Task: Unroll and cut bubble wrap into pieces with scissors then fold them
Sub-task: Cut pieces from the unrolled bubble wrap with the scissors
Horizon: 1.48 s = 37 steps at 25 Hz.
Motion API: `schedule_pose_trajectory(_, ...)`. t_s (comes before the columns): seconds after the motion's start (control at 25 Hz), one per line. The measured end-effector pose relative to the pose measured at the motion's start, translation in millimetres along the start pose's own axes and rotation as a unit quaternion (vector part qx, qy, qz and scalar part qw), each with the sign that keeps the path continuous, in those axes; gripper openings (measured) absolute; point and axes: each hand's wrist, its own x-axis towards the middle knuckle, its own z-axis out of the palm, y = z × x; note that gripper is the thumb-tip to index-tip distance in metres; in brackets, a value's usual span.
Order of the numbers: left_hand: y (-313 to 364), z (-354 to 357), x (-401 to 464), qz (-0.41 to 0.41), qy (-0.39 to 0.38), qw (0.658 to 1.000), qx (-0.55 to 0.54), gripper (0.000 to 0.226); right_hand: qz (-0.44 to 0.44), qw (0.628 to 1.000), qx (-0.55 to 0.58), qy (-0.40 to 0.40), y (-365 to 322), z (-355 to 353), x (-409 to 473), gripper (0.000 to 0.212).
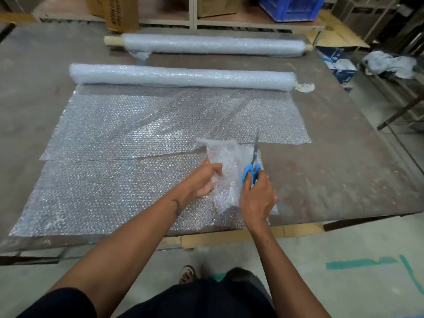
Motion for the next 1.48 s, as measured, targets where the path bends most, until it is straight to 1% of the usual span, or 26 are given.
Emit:
schedule_pose_trajectory(0.08,0,7,27,-0.008,-0.026,0.999,-0.016,0.105,0.043,0.998,0.038,0.015,1,-12,13,0.046)
schedule_pose_trajectory(0.12,3,14,32,-0.013,-0.038,0.999,-0.025,0.11,0.058,0.996,0.055,0.026,1,-19,20,0.045)
schedule_pose_trajectory(0.16,5,21,40,-0.024,-0.044,0.998,-0.043,0.107,0.068,0.994,0.071,0.042,3,-27,28,0.042)
schedule_pose_trajectory(0.24,26,51,14,-0.041,-0.091,0.99,-0.097,0.087,0.072,0.99,0.091,0.078,7,-43,41,0.032)
schedule_pose_trajectory(0.28,36,69,-6,-0.014,-0.108,0.989,-0.096,0.065,0.071,0.988,0.101,0.091,8,-51,45,0.029)
schedule_pose_trajectory(0.32,36,78,-8,0.004,-0.093,0.992,-0.086,0.038,0.071,0.986,0.111,0.099,6,-58,47,0.026)
schedule_pose_trajectory(0.36,31,80,-2,0.018,-0.078,0.994,-0.077,0.03,0.072,0.985,0.119,0.105,4,-64,47,0.025)
schedule_pose_trajectory(0.4,28,80,-1,0.013,-0.058,0.995,-0.075,0.044,0.071,0.983,0.126,0.112,0,-68,46,0.025)
schedule_pose_trajectory(0.44,23,74,-1,0.0,-0.057,0.996,-0.075,0.045,0.063,0.983,0.13,0.116,-4,-69,45,0.027)
schedule_pose_trajectory(0.48,18,64,3,-0.017,-0.039,0.995,-0.09,0.035,0.053,0.984,0.131,0.112,-6,-69,43,0.029)
schedule_pose_trajectory(0.52,13,50,2,-0.017,-0.022,0.996,-0.084,0.025,0.043,0.985,0.13,0.102,-8,-66,42,0.03)
schedule_pose_trajectory(0.56,7,35,6,-0.015,-0.02,0.996,-0.08,0.025,0.033,0.987,0.128,0.091,-8,-63,39,0.032)
schedule_pose_trajectory(0.6,4,21,5,-0.03,-0.004,0.997,-0.073,0.031,0.024,0.989,0.125,0.082,-8,-60,37,0.035)
schedule_pose_trajectory(0.64,2,12,3,-0.039,0.029,0.997,-0.053,0.036,0.018,0.99,0.119,0.072,-7,-55,35,0.038)
schedule_pose_trajectory(0.72,-6,-1,-4,-0.041,0.079,0.996,0.015,0.031,0.012,0.993,0.111,0.035,-3,-44,29,0.04)
schedule_pose_trajectory(0.76,-10,-7,-3,-0.044,0.092,0.994,0.036,0.035,0.011,0.994,0.107,0.006,-1,-38,25,0.039)
schedule_pose_trajectory(0.8,-13,-12,-3,-0.048,0.097,0.992,0.058,0.051,0.009,0.994,0.102,-0.024,0,-33,20,0.037)
schedule_pose_trajectory(0.84,-15,-15,-2,-0.057,0.1,0.99,0.079,0.071,0.005,0.994,0.094,-0.051,0,-28,14,0.035)
schedule_pose_trajectory(0.88,-14,-16,-1,-0.064,0.102,0.988,0.101,0.085,-0.004,0.994,0.083,-0.075,0,-25,8,0.034)
schedule_pose_trajectory(1.0,-10,-16,-5,-0.083,0.092,0.974,0.191,0.1,-0.049,0.991,0.036,-0.12,-2,-18,-12,0.034)
schedule_pose_trajectory(1.12,-8,-22,-1,-0.076,0.076,0.974,0.197,0.107,-0.072,0.987,0.037,-0.141,-4,-16,-23,0.034)
schedule_pose_trajectory(1.2,-4,-19,-5,-0.074,0.077,0.979,0.174,0.107,-0.085,0.986,0.028,-0.14,-3,-14,-26,0.034)
schedule_pose_trajectory(1.28,-1,-12,-7,-0.069,0.079,0.984,0.144,0.097,-0.087,0.986,0.009,-0.141,1,-12,-26,0.038)
schedule_pose_trajectory(1.36,1,1,-9,-0.057,0.038,0.995,0.068,0.079,-0.069,0.99,0.005,-0.121,5,-14,-20,0.042)
schedule_pose_trajectory(1.4,2,8,-9,-0.053,0.016,0.998,0.034,0.069,-0.05,0.993,0.008,-0.107,11,-14,-14,0.041)
schedule_pose_trajectory(1.48,7,31,-10,-0.043,0.021,0.999,-0.008,0.049,0.007,0.995,0.037,-0.091,24,-18,2,0.032)
